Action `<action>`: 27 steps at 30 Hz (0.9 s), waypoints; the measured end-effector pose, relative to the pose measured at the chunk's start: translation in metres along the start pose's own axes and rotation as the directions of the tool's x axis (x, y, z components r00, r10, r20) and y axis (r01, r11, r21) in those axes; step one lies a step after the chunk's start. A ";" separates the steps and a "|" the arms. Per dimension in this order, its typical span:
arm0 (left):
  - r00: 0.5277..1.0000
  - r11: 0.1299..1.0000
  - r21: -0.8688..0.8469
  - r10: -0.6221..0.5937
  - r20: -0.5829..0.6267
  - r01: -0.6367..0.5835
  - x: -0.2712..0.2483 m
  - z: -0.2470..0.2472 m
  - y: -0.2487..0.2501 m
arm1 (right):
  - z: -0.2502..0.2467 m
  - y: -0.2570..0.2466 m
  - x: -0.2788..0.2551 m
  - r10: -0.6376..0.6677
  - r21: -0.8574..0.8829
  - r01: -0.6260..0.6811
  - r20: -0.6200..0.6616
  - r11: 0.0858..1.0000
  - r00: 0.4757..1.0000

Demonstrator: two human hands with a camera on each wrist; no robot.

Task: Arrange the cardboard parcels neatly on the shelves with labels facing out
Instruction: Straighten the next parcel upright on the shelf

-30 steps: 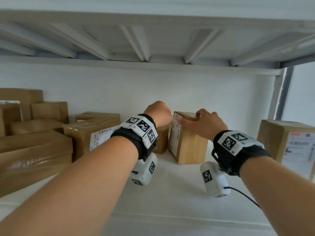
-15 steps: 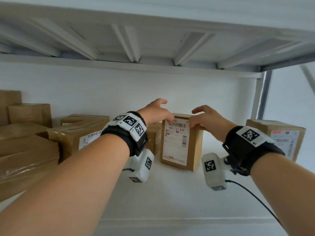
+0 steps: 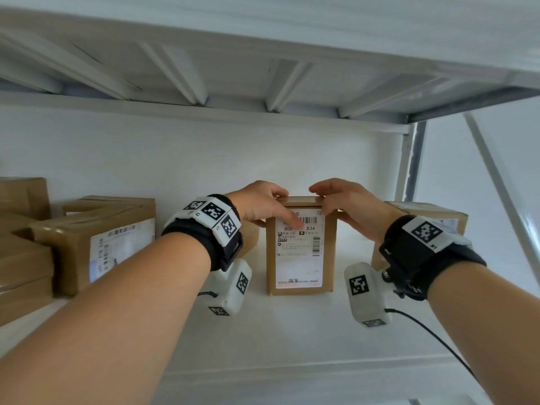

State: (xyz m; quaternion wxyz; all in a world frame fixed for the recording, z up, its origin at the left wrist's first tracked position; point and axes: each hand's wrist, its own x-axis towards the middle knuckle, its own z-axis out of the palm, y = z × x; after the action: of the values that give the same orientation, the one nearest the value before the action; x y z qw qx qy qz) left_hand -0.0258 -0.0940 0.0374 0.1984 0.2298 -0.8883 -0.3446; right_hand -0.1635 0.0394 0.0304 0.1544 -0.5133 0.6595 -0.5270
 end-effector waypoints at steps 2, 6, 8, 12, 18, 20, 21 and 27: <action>1.000 1.000 0.009 0.004 -0.019 -0.004 0.004 0.008 0.007 | -0.011 0.001 -0.002 -0.083 -0.141 0.064 -0.131 0.988 0.988; 1.000 1.000 0.022 0.008 -0.021 -0.007 0.013 0.027 0.024 | -0.036 0.005 -0.012 -0.248 -0.500 0.079 -0.280 0.862 0.928; 1.000 1.000 0.030 0.011 -0.016 -0.011 0.019 0.035 0.032 | -0.049 0.010 -0.017 -0.238 -0.592 0.022 -0.289 0.805 0.927; 1.000 0.999 0.050 0.014 -0.024 -0.013 0.032 0.049 0.045 | -0.070 0.025 -0.022 -0.142 -0.677 -0.131 -0.332 0.724 0.932; 0.999 0.998 0.063 -0.007 -0.035 0.009 0.046 0.064 0.052 | -0.083 0.044 -0.020 -0.051 -0.738 -0.220 -0.325 0.638 0.944; 1.000 0.998 0.060 -0.015 -0.017 0.016 0.048 0.066 0.055 | -0.085 0.046 -0.017 -0.057 -0.731 -0.224 -0.338 0.645 0.939; 1.000 0.998 0.058 -0.021 -0.004 0.021 0.049 0.067 0.055 | -0.086 0.047 -0.015 -0.060 -0.723 -0.224 -0.345 0.653 0.937; 0.998 0.998 0.035 -0.054 0.023 0.053 0.055 0.070 0.055 | -0.087 0.050 -0.008 -0.050 -0.685 -0.225 -0.357 0.693 0.933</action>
State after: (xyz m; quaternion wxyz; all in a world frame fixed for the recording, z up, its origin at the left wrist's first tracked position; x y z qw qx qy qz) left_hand -0.1211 -0.0512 0.0391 0.1745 0.2528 -0.8899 -0.3372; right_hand -0.2508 0.0884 0.0193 -0.1512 -0.3985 0.8525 -0.3026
